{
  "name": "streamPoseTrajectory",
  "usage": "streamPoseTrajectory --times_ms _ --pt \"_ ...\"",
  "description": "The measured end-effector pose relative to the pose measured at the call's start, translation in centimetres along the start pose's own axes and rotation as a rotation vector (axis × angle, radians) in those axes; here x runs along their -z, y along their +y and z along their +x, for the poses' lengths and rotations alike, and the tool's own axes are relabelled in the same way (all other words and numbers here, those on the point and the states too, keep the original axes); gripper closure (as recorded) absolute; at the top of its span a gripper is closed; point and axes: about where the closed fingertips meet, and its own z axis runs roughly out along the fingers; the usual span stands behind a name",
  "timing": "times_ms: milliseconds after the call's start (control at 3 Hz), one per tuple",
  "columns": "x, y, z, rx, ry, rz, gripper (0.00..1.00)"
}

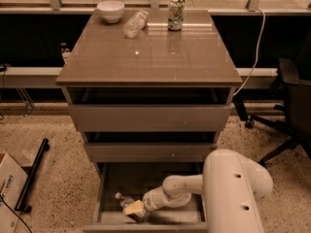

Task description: Place blue plastic bottle into bottom drawer

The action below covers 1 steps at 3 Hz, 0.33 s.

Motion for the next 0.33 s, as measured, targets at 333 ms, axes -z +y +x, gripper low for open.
streamPoseTrajectory --times_ms 333 --pt "-0.02 0.01 0.01 0.000 0.000 0.000 0.00"
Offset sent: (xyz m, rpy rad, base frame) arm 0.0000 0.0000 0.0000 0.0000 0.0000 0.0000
